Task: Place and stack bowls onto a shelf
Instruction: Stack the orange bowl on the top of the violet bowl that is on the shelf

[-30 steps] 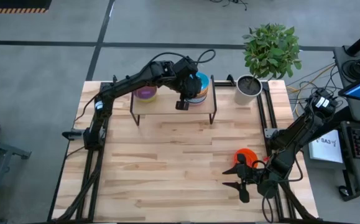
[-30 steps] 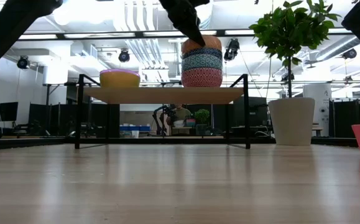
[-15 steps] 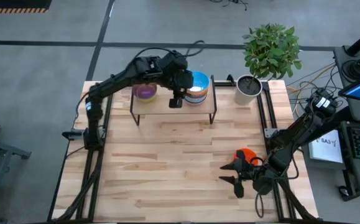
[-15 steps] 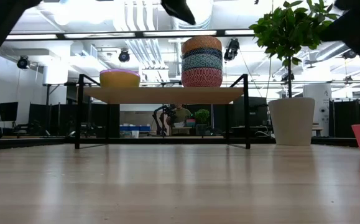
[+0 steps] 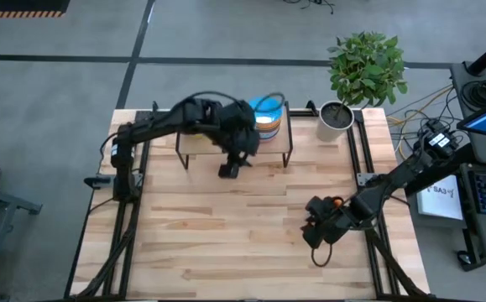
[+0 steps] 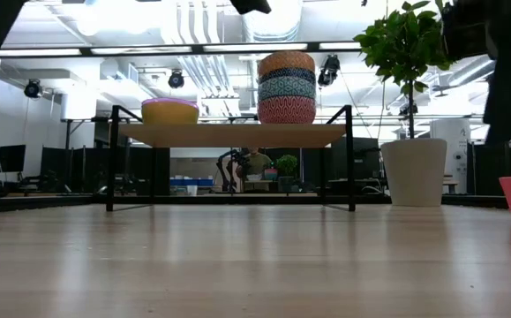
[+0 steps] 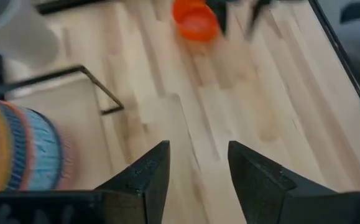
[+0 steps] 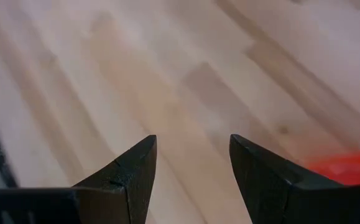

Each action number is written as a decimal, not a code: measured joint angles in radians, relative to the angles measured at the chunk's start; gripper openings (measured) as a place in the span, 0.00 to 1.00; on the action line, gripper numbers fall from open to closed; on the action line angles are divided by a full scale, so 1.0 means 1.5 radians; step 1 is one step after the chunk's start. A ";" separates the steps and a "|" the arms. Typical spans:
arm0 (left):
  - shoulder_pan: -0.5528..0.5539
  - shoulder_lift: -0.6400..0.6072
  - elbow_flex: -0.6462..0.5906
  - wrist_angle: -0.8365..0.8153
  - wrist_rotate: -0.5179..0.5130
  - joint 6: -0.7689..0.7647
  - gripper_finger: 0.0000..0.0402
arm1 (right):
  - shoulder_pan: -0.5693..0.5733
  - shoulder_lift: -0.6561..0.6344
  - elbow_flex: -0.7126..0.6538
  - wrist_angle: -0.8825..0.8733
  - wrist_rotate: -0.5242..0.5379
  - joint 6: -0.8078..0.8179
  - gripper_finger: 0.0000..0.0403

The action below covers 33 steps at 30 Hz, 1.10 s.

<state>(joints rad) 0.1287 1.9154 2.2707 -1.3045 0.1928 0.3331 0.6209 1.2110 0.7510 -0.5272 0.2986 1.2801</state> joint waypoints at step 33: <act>-0.250 -0.454 -0.961 0.991 -0.124 -0.331 0.34 | -0.002 0.154 0.045 -0.063 -0.047 0.004 0.04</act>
<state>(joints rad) -0.2469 1.2337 0.8288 0.1824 0.0067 -0.1635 0.6179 1.4419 0.8179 -0.6214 0.2274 1.2868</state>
